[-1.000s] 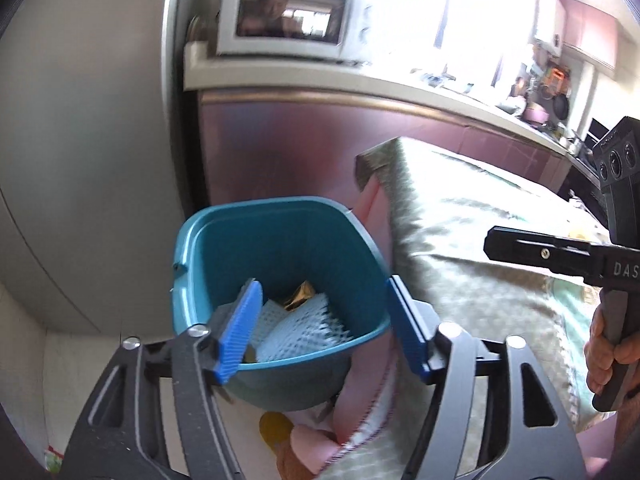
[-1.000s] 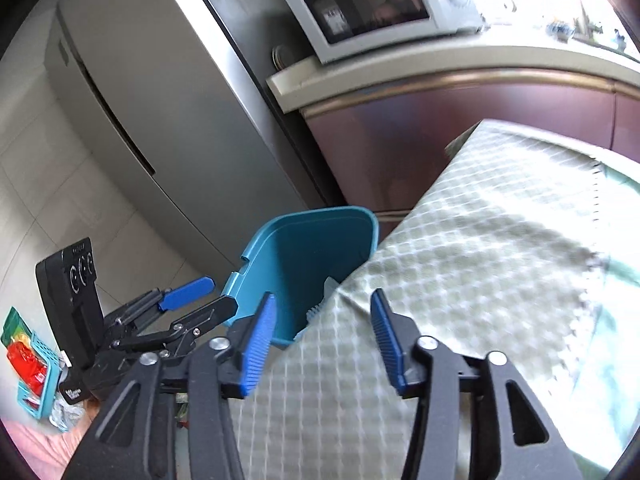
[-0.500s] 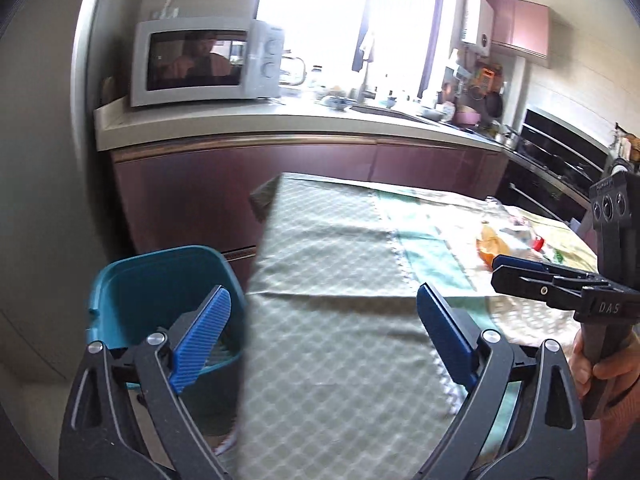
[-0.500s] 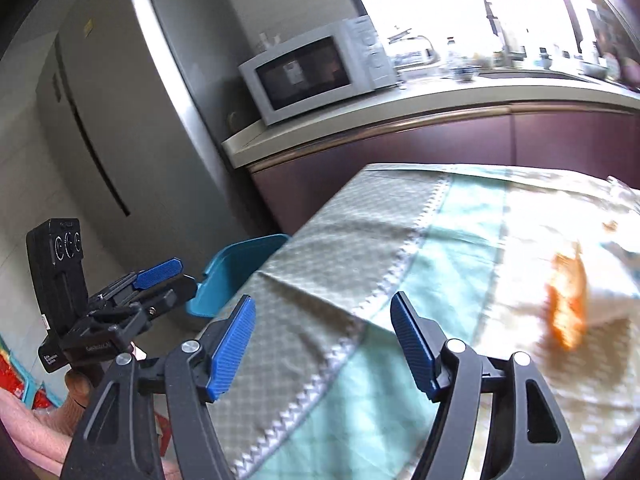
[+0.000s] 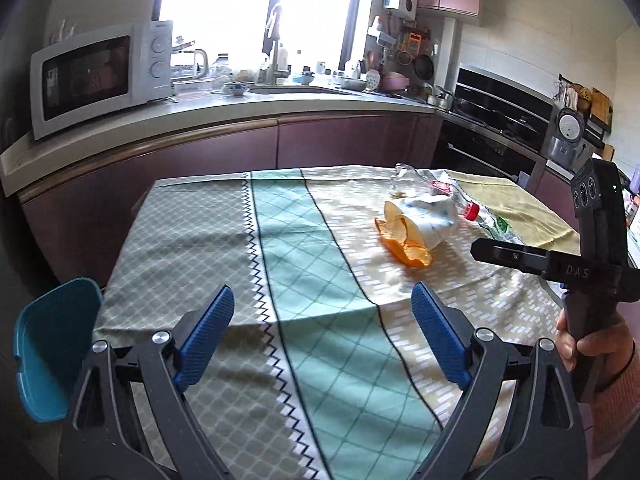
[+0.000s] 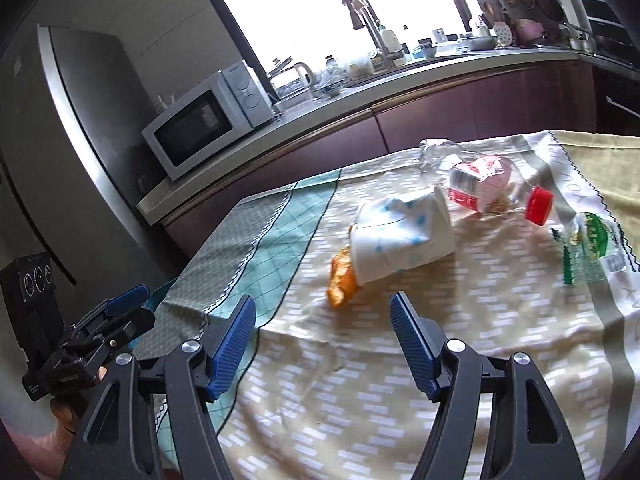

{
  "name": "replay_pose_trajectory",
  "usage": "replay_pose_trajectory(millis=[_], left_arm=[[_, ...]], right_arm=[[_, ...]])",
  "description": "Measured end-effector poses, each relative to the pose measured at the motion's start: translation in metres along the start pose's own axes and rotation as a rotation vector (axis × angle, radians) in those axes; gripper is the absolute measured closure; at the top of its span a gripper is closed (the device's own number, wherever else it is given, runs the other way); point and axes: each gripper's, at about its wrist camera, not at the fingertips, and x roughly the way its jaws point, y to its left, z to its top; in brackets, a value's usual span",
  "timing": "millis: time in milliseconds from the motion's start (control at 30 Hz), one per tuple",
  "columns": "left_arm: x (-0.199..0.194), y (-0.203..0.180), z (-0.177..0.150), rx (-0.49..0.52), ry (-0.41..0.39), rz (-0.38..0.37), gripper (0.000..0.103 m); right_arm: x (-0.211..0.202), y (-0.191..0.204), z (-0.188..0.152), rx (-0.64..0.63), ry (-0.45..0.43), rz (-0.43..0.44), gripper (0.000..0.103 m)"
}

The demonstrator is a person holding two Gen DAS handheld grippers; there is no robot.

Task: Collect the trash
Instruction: 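Grasp an orange peel with the left gripper while the right gripper grasps the white paper cup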

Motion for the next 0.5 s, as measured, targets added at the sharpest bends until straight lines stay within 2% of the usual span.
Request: replay_pose_trajectory(millis=[300,500], left_arm=[[0.054,-0.043,0.017,0.04,0.062,-0.055,0.024],[0.088,-0.059,0.023,0.041,0.128,-0.089,0.037]], right_arm=[[0.008,-0.036,0.024,0.017,-0.023,-0.068,0.036],[0.023,-0.046,0.036,0.005,-0.011,-0.079,0.042]])
